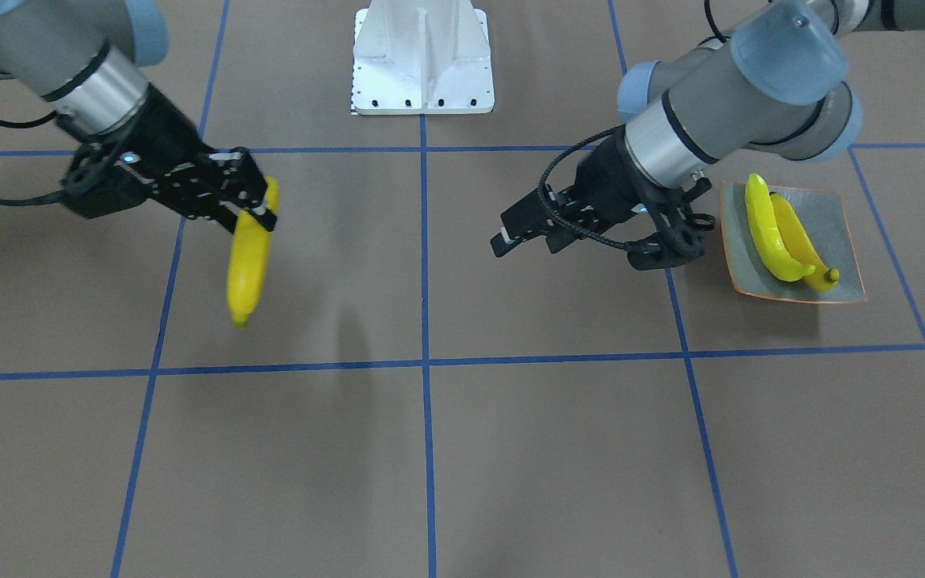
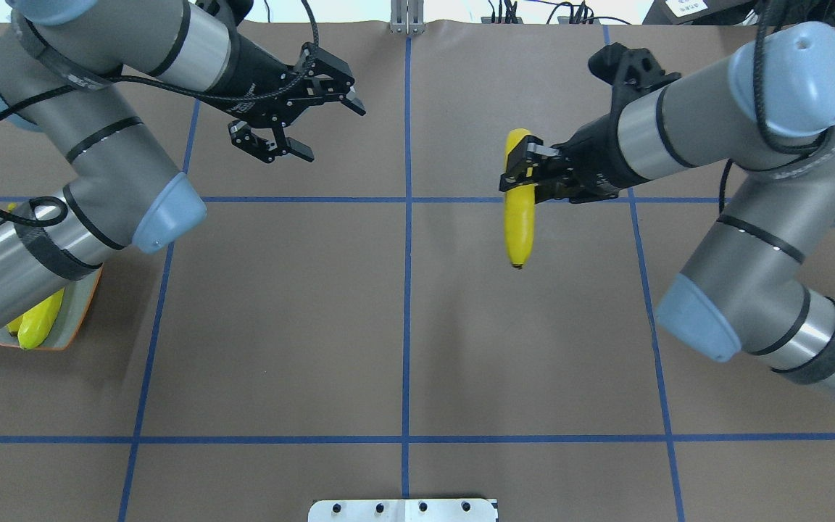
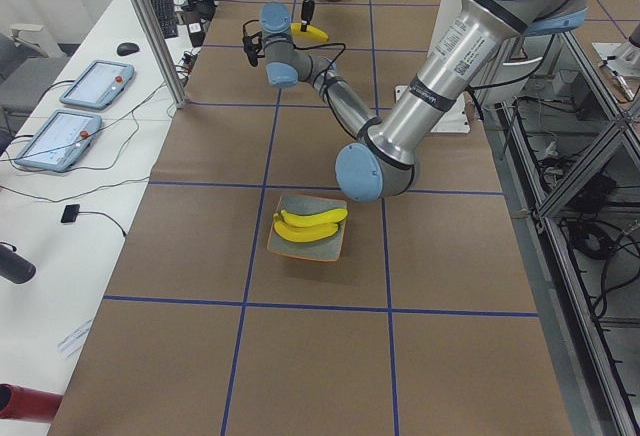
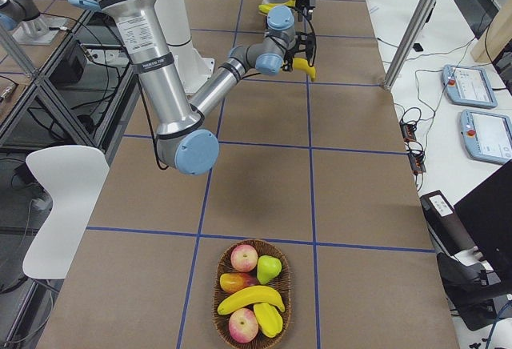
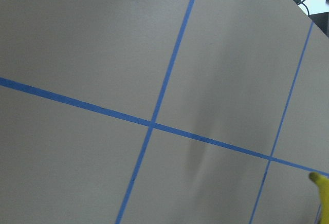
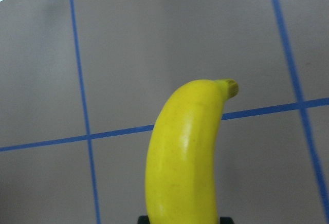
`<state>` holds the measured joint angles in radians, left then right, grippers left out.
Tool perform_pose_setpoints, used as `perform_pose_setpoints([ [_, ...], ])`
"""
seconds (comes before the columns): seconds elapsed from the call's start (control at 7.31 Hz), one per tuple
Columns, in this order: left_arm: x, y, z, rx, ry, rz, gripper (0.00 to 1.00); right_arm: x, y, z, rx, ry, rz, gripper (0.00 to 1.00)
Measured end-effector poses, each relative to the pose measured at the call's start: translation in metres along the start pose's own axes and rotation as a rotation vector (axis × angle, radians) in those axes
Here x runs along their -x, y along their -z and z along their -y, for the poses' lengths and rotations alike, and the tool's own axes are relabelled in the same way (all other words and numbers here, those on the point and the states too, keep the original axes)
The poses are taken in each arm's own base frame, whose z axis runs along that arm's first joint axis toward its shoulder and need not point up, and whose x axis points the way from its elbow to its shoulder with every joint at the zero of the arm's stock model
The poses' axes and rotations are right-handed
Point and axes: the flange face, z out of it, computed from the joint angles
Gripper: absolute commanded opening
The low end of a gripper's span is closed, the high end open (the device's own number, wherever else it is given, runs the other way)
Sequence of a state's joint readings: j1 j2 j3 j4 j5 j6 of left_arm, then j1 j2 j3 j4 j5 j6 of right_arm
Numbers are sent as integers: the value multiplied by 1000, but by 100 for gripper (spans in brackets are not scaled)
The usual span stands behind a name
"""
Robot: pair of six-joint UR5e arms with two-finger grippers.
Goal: Transfer all bananas from basket to plate
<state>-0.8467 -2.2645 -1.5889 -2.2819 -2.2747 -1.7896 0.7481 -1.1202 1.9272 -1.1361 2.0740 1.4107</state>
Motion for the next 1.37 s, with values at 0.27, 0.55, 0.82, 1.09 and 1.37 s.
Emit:
perform_pose_setpoints([
  [0.27, -7, -15, -21, 11, 38, -137, 99, 35, -7, -21, -1, 23, 87, 0],
  [0.55, -8, -9, -30, 50, 79, -242, 98, 43, -1, -28, -6, 36, 183, 0],
  [0.82, -10, -2, -34, 62, 101, -313, 97, 48, 8, -33, -6, 44, 272, 0],
  [1.09, -10, -2, -35, 62, 110, -366, 97, 53, 18, -37, -1, 22, 349, 0],
  [1.37, -10, -6, -40, 68, 110, -383, 95, 56, 22, -38, 3, 6, 383, 0],
])
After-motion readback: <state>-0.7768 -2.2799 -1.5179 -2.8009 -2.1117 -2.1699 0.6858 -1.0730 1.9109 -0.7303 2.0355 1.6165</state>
